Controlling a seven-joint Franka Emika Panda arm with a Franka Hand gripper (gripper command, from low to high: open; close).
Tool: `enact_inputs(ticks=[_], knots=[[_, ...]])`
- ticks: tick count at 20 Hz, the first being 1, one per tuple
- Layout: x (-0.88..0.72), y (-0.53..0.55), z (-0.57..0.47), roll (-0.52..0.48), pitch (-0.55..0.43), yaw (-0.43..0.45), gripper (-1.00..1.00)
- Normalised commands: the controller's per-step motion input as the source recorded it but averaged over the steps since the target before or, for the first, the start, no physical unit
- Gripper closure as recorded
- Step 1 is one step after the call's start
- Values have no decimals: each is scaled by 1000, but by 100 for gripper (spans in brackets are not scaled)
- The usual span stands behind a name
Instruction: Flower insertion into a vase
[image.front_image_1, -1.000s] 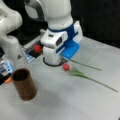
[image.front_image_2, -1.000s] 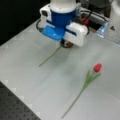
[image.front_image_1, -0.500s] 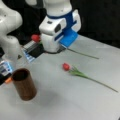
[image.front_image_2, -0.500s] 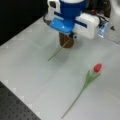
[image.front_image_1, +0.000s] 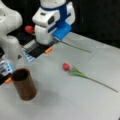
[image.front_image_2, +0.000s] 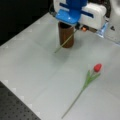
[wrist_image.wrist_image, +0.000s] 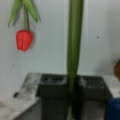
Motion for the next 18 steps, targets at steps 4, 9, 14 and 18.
enact_inputs(ticks=[4,9,14,18], knots=[[-670,-297,-187,67,-140,-79,100],[-566,-337,-177,17,-175,7,100],[-490,-350,-131,-86,-145,102,100],[-462,-363,-96,-159,-101,129,100]])
